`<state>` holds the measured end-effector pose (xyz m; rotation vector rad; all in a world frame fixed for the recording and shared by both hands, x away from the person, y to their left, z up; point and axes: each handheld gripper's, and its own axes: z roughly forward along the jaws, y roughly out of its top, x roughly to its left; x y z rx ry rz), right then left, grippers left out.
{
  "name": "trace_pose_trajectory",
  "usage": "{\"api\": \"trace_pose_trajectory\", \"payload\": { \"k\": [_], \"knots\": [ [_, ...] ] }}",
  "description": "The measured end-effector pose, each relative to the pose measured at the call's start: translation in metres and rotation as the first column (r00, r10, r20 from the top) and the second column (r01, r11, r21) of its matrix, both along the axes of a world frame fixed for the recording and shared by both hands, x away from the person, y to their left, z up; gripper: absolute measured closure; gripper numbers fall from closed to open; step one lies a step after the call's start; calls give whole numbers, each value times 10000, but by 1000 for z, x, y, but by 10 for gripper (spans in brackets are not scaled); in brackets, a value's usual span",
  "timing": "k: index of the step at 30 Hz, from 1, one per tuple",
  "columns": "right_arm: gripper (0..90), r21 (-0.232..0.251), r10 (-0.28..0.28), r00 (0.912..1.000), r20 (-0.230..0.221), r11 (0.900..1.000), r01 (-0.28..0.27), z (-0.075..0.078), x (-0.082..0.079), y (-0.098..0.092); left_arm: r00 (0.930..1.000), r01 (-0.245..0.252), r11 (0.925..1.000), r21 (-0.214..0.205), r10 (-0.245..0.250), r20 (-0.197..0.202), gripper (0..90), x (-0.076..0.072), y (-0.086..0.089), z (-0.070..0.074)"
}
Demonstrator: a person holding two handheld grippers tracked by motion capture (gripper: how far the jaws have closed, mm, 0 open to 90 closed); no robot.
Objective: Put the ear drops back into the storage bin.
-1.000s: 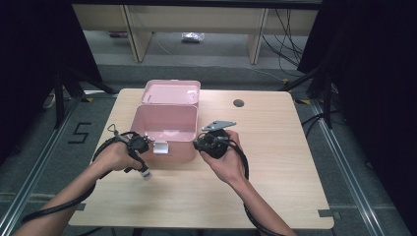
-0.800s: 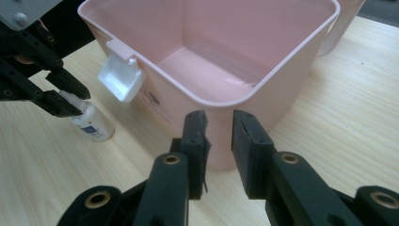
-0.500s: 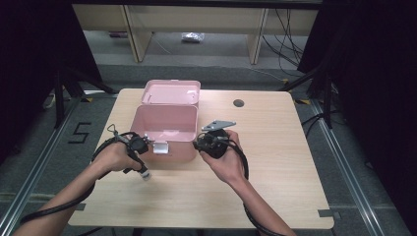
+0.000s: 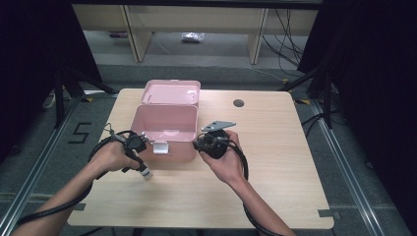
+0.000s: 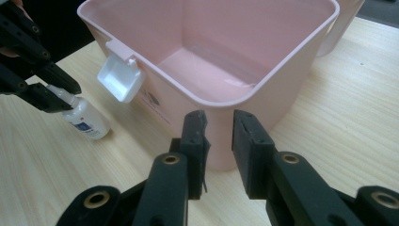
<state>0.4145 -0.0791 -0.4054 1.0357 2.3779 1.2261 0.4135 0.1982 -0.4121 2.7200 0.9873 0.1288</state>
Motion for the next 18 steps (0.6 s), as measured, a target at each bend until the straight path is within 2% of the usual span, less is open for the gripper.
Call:
{"api": "trace_pose_trajectory", "payload": {
  "k": [2, 4, 5, 6, 9, 10, 15, 17, 18],
  "knots": [
    [752, 6, -13, 10000, 8, 10000, 13, 0, 0, 0, 10000, -22, 10000, -53, 22, 45, 714, -1, 1, 4],
    [752, 118, -267, 9992, -298, 9996, 271, 2, -3, 1, 9999, -34, 9999, -132, 36, 165, 714, -2, 2, 7],
    [752, 91, -70, 9999, -102, 9999, 71, 1, -1, 0, 9998, -100, 9998, -168, 103, 194, 714, -3, 2, 9],
    [752, 53, -100, 9999, -81, 9999, 100, 1, -2, 0, 9997, -97, 9998, -191, 102, 232, 714, -3, 2, 10],
    [752, 186, -264, 9990, -373, 9995, 271, 2, -4, 2, 9997, -107, 9997, -228, 112, 217, 714, -4, 3, 13],
    [752, 117, -196, 9996, -188, 9997, 199, 0, -3, 2, 9997, -133, 9996, -264, 138, 189, 714, -4, 4, 14],
    [752, 115, -201, 9996, -193, 9997, 204, 1, -4, 2, 9991, -245, 9990, -364, 257, 338, 715, -5, 5, 17],
    [751, 154, -260, 9991, -343, 9995, 265, 2, -4, 2, 9989, -287, 9989, -359, 300, 353, 714, -6, 6, 20],
    [752, 96, -155, 9997, -176, 9998, 157, 2, -3, 2, 9990, -192, 9993, -335, 206, 407, 714, -6, 6, 21]
  ]
}}
